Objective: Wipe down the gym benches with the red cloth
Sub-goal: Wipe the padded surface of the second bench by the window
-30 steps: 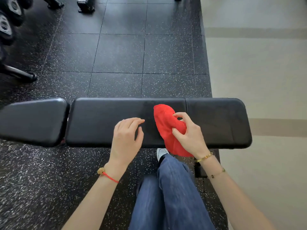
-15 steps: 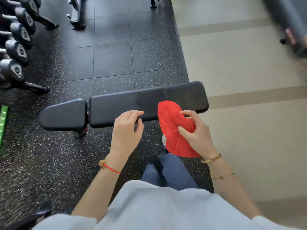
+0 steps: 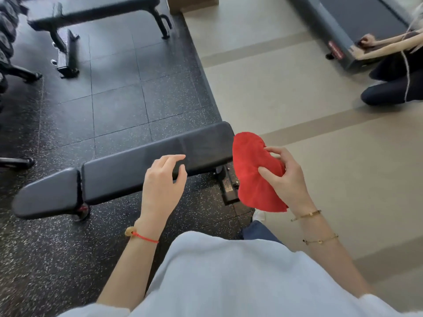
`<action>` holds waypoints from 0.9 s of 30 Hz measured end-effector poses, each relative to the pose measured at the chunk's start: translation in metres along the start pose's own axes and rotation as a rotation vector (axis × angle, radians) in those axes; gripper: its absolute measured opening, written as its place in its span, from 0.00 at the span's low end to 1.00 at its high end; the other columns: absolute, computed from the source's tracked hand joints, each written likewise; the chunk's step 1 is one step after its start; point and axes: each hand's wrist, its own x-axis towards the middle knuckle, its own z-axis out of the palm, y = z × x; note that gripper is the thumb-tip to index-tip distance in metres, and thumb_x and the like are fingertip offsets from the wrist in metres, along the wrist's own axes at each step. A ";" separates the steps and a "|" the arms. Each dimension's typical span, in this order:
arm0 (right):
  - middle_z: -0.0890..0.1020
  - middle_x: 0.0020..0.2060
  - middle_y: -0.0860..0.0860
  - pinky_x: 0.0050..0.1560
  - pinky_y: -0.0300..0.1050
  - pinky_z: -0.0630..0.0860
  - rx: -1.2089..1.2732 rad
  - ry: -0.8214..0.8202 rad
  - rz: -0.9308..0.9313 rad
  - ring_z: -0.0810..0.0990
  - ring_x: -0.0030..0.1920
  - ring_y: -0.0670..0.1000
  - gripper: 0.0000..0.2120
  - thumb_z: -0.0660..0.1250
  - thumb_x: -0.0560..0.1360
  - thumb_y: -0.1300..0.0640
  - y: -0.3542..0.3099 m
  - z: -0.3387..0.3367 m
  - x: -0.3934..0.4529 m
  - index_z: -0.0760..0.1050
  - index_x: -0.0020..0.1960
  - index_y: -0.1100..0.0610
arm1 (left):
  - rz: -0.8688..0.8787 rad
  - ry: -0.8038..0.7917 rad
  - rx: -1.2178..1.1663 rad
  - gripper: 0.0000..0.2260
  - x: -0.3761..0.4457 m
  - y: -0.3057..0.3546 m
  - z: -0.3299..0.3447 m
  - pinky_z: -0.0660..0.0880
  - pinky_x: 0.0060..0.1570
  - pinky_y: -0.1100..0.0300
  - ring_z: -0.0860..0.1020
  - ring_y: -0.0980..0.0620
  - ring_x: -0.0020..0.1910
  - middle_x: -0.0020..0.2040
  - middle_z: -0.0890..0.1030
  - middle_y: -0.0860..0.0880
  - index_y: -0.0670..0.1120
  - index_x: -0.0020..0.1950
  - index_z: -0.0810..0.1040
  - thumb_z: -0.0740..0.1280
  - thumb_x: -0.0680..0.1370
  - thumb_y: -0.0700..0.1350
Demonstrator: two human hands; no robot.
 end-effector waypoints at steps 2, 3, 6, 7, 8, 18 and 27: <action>0.83 0.48 0.51 0.55 0.57 0.77 0.005 0.010 -0.005 0.81 0.49 0.53 0.21 0.73 0.70 0.62 0.004 -0.036 0.019 0.76 0.57 0.43 | -0.007 0.009 -0.028 0.10 0.013 0.033 0.021 0.75 0.58 0.49 0.77 0.51 0.55 0.56 0.81 0.52 0.48 0.60 0.79 0.65 0.80 0.43; 0.83 0.48 0.50 0.55 0.57 0.78 0.006 0.011 -0.007 0.81 0.49 0.53 0.21 0.73 0.70 0.61 0.006 -0.053 0.029 0.76 0.57 0.42 | -0.008 0.012 -0.044 0.11 0.020 0.049 0.031 0.76 0.58 0.49 0.77 0.51 0.55 0.56 0.81 0.52 0.48 0.60 0.79 0.65 0.80 0.43; 0.82 0.48 0.48 0.54 0.55 0.79 0.010 0.014 -0.020 0.81 0.49 0.50 0.21 0.73 0.69 0.59 0.015 -0.096 0.055 0.75 0.57 0.42 | -0.018 0.022 -0.069 0.11 0.037 0.091 0.059 0.76 0.57 0.50 0.77 0.51 0.55 0.55 0.81 0.52 0.48 0.61 0.79 0.64 0.80 0.43; 0.82 0.48 0.48 0.54 0.54 0.79 0.014 0.013 -0.024 0.81 0.48 0.50 0.21 0.73 0.70 0.60 0.017 -0.108 0.065 0.75 0.57 0.42 | -0.023 0.021 -0.073 0.11 0.044 0.103 0.068 0.76 0.56 0.49 0.77 0.51 0.55 0.55 0.81 0.52 0.48 0.61 0.79 0.64 0.80 0.43; 0.82 0.47 0.48 0.54 0.54 0.79 0.019 0.012 -0.024 0.81 0.48 0.50 0.21 0.73 0.70 0.60 0.020 -0.117 0.074 0.75 0.57 0.42 | -0.028 0.019 -0.076 0.11 0.051 0.112 0.075 0.76 0.56 0.49 0.77 0.51 0.55 0.55 0.81 0.51 0.48 0.61 0.79 0.64 0.80 0.43; 0.82 0.50 0.50 0.55 0.53 0.79 0.043 -0.050 0.016 0.81 0.51 0.51 0.19 0.73 0.72 0.60 0.030 -0.150 0.188 0.75 0.58 0.45 | -0.117 0.052 -0.058 0.10 0.138 0.147 0.122 0.76 0.58 0.47 0.79 0.50 0.55 0.56 0.82 0.51 0.47 0.60 0.80 0.64 0.80 0.43; 0.82 0.48 0.49 0.47 0.39 0.78 0.011 -0.153 -0.017 0.79 0.44 0.44 0.18 0.72 0.72 0.62 0.011 -0.115 0.376 0.76 0.58 0.48 | -0.196 0.131 -0.055 0.10 0.290 0.123 0.167 0.76 0.59 0.49 0.79 0.49 0.56 0.55 0.83 0.49 0.45 0.60 0.80 0.64 0.80 0.42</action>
